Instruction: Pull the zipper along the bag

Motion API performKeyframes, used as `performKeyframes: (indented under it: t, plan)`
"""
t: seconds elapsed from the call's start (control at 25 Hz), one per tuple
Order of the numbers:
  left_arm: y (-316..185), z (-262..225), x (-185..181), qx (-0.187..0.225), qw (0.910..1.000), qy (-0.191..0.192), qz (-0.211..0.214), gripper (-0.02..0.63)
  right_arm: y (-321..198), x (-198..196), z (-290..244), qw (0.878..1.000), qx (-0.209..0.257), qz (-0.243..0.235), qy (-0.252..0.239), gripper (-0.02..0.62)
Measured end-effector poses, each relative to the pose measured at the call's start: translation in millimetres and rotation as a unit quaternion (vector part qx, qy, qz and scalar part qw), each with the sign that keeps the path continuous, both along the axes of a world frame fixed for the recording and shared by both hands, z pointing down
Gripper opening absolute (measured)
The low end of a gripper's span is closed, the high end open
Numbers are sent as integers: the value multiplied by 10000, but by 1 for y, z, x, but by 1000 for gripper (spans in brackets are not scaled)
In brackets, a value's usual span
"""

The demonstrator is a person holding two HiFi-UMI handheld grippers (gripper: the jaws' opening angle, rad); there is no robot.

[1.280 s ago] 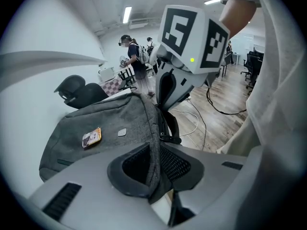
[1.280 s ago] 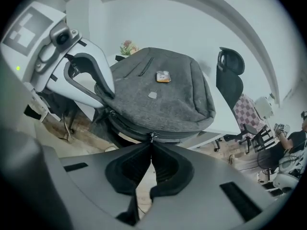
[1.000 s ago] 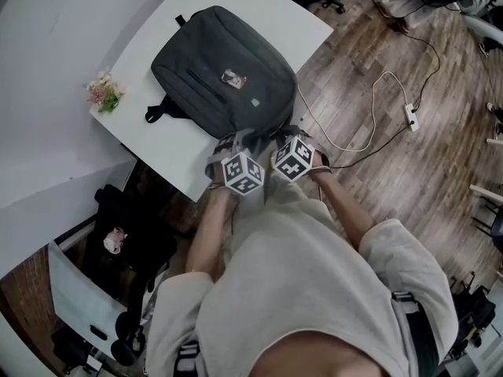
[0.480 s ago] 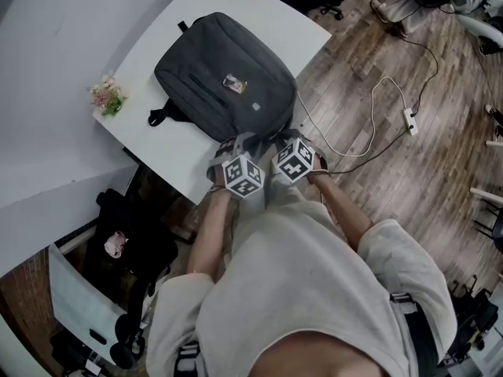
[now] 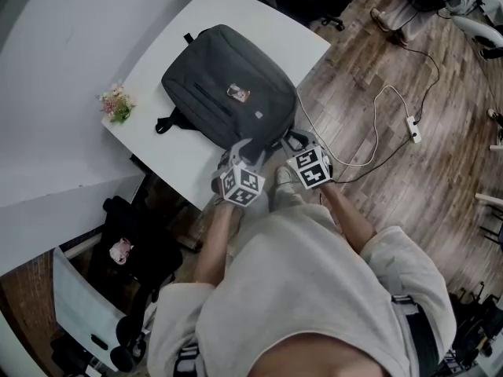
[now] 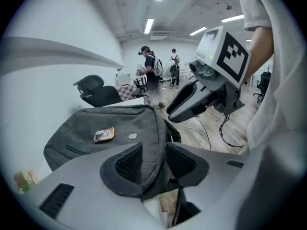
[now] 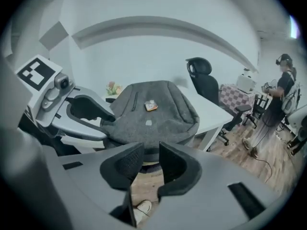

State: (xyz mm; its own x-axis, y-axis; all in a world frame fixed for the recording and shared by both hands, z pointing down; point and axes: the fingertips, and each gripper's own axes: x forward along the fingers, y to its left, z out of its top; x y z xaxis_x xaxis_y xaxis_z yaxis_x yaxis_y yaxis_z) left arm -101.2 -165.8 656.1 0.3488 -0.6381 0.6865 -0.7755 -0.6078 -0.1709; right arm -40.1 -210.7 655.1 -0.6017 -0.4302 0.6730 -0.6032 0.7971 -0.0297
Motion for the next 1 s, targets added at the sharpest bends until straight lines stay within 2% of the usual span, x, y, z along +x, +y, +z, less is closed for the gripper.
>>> performKeyframes:
  t: [0.24, 0.4, 0.64, 1.0]
  plan:
    - [-17, -51, -28, 524, 9925, 629, -904, 124, -25, 7, -40, 9970, 350, 499, -485, 77]
    - [-35, -82, -57, 935, 9849, 682, -1284, 87, -49, 0, -77, 9921, 703, 649, -809, 43]
    - [-50, -127, -88, 1495, 9700, 943, -1671, 60, -72, -8, -129, 9832, 1283, 711, -1084, 14]
    - [-57, -169, -122, 2034, 9530, 1058, -1978, 26, -81, -22, -171, 9753, 1701, 602, -1274, 14]
